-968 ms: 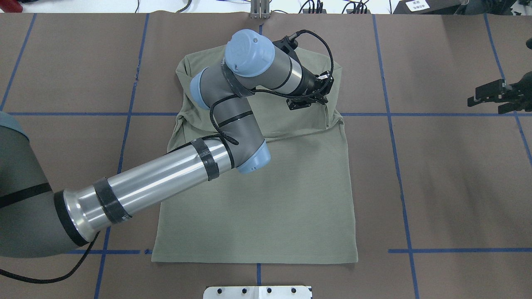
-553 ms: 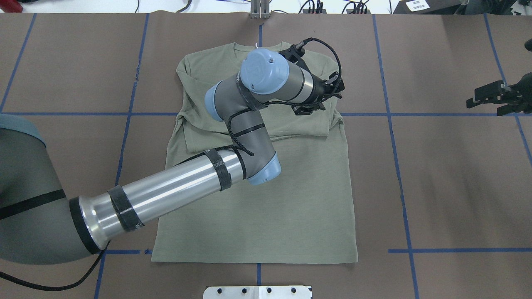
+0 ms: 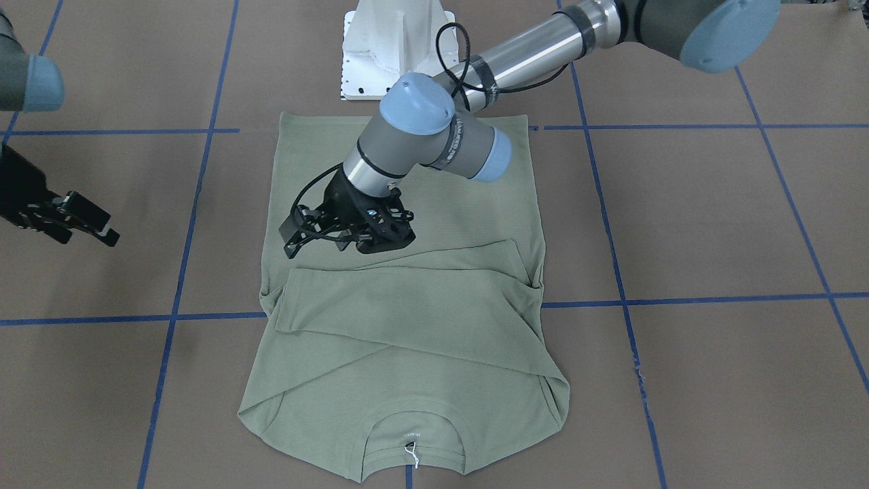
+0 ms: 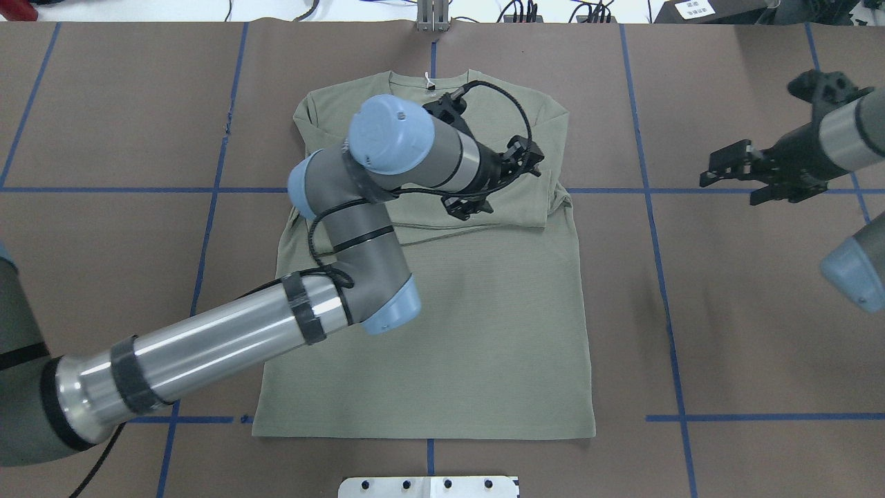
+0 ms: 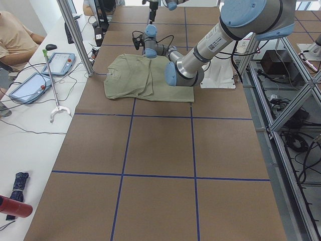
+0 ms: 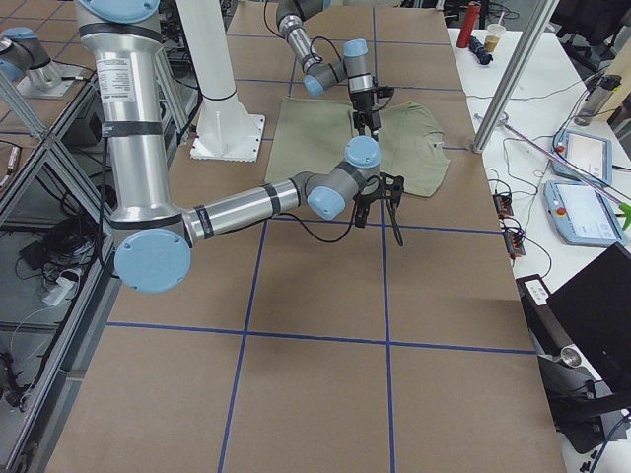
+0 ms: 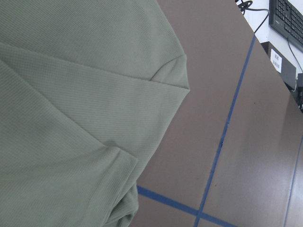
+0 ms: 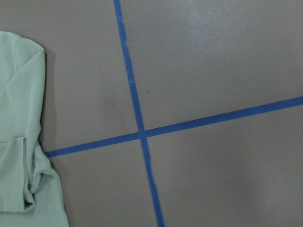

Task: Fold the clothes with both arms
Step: 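Grasp the other sleeve with the left gripper and fold it across the shirt, then release the sleeve with the left gripper while the right gripper moves to the hem, then grasp both hem corners nearest the robot with the left and right grippers, then lift the hem with both grippers and fold it toward the collar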

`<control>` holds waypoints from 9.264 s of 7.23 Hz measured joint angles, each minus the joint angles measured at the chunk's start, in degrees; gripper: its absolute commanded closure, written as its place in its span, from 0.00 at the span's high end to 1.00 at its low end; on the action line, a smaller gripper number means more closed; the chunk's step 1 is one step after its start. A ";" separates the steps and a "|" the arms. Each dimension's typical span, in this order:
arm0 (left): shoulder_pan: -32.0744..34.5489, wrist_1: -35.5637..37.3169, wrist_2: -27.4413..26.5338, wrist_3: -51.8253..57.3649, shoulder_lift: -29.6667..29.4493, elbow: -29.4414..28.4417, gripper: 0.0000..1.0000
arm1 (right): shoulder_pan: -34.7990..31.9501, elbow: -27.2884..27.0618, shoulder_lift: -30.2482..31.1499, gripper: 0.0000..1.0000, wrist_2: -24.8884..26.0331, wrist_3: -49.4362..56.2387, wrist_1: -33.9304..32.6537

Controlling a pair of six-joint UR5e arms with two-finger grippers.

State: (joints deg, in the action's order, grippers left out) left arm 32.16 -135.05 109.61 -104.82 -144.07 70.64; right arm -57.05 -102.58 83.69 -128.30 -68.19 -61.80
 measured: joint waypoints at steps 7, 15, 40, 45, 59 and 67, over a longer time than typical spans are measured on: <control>2.45 26.82 5.56 29.21 19.66 22.82 0.95 | 36.44 -15.29 -1.88 0.97 31.64 -40.60 -10.02; 4.99 27.23 5.95 32.07 26.49 30.29 0.99 | 54.77 -19.80 2.50 0.80 46.29 -56.37 -22.48; -25.73 27.74 -18.10 -1.59 50.82 48.35 0.57 | 52.74 -23.51 2.00 0.00 44.86 -56.38 -22.49; -25.91 27.88 -18.35 -1.46 50.96 48.21 0.29 | 52.77 -23.63 2.12 0.00 44.96 -56.44 -22.52; -24.99 35.22 -14.23 -1.44 48.65 66.80 0.00 | 51.95 -39.77 11.74 0.00 41.49 -56.40 -26.12; 5.56 26.86 -11.21 18.05 31.46 39.04 0.00 | 16.08 -4.75 -21.11 0.00 25.79 -28.08 -26.97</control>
State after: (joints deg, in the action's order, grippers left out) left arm 37.72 -108.19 98.40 -86.77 -112.61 109.68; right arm -40.97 -107.33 62.58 -102.51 -96.26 -88.78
